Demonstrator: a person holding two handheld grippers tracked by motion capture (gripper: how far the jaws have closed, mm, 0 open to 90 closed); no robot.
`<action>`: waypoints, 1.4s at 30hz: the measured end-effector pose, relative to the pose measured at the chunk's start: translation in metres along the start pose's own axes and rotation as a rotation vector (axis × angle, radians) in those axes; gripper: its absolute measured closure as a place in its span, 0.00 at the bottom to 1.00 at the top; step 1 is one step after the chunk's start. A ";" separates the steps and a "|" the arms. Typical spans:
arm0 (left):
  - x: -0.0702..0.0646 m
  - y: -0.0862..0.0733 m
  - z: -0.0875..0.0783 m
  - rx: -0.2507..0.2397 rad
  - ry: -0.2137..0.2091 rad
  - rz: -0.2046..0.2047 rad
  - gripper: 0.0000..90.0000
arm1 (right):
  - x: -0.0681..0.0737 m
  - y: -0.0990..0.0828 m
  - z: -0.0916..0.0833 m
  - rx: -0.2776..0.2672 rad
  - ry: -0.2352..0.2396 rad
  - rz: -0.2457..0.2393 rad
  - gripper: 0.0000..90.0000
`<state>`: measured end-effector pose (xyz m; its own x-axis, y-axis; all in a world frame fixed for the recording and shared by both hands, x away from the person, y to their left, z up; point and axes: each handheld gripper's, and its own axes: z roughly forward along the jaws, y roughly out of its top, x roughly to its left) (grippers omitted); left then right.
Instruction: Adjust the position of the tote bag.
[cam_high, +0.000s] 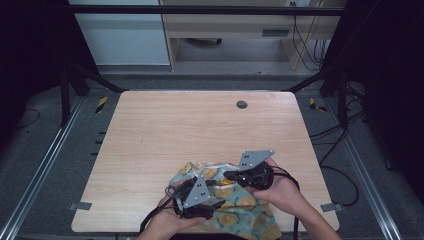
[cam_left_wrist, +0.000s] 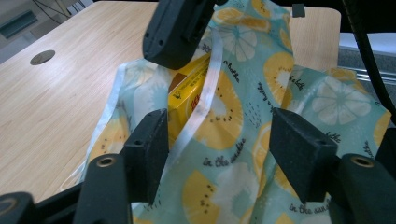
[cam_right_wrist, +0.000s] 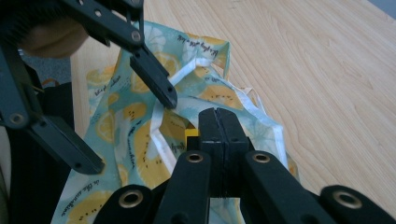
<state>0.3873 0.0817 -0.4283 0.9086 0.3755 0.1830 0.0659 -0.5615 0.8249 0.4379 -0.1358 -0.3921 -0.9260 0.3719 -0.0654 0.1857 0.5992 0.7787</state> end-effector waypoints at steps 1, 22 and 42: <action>0.000 0.000 0.000 0.000 0.000 0.000 0.44 | 0.000 0.001 -0.001 -0.005 -0.001 0.000 1.00; -0.021 -0.001 -0.005 0.016 -0.126 0.083 1.00 | -0.027 0.016 -0.003 -0.037 -0.061 0.041 1.00; -0.023 -0.048 0.021 0.183 -0.126 0.042 1.00 | -0.047 0.002 -0.005 -0.039 -0.128 0.164 0.69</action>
<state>0.3722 0.0841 -0.4831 0.9557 0.2606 0.1372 0.0906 -0.7036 0.7048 0.4803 -0.1559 -0.3845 -0.8346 0.5507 -0.0128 0.3150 0.4962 0.8090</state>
